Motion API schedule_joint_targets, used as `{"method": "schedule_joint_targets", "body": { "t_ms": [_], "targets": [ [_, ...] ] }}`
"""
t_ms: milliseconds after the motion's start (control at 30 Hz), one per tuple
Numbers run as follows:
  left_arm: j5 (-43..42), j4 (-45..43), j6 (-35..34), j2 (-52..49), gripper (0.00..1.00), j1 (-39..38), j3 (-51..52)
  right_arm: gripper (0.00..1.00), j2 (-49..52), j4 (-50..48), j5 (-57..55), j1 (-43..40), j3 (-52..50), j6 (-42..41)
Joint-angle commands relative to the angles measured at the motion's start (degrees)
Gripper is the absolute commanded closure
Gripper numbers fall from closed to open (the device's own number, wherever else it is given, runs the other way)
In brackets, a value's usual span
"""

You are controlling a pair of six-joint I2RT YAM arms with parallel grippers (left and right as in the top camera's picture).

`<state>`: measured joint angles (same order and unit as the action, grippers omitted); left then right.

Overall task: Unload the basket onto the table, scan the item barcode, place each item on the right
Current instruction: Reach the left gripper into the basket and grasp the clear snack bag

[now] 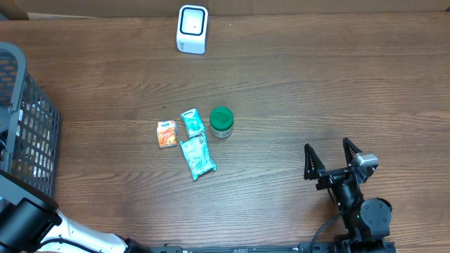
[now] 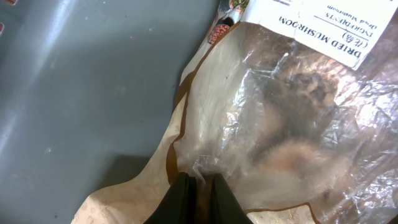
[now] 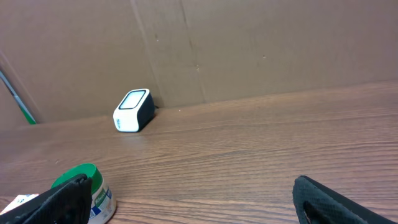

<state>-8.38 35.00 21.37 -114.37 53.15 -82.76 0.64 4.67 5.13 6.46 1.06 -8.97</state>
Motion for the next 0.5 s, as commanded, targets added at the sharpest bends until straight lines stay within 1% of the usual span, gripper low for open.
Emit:
{"method": "schedule_joint_targets", "body": {
  "t_ms": [0, 133, 300, 467],
  "targets": [
    [0.87, 2.1, -0.39, -1.75, 0.96, 0.04, 0.76, 0.0, -0.35, -0.26, -0.35, 0.28, -0.59, 0.24],
    [0.87, 2.64, -0.39, 2.62, 0.96, 0.04, -0.55, 0.0, -0.35, -0.26, -0.35, 0.28, -0.59, 0.24],
    [1.01, 2.54, -0.37, 10.49, 0.96, 0.04, -3.5, 0.0, -0.35, -0.26, -0.35, 0.28, -0.59, 0.24],
    [1.4, 3.39, -0.22, 14.14, 0.96, 0.04, -3.61, 0.0, -0.35, -0.26, -0.35, 0.28, -0.59, 0.24]
  ]
}}
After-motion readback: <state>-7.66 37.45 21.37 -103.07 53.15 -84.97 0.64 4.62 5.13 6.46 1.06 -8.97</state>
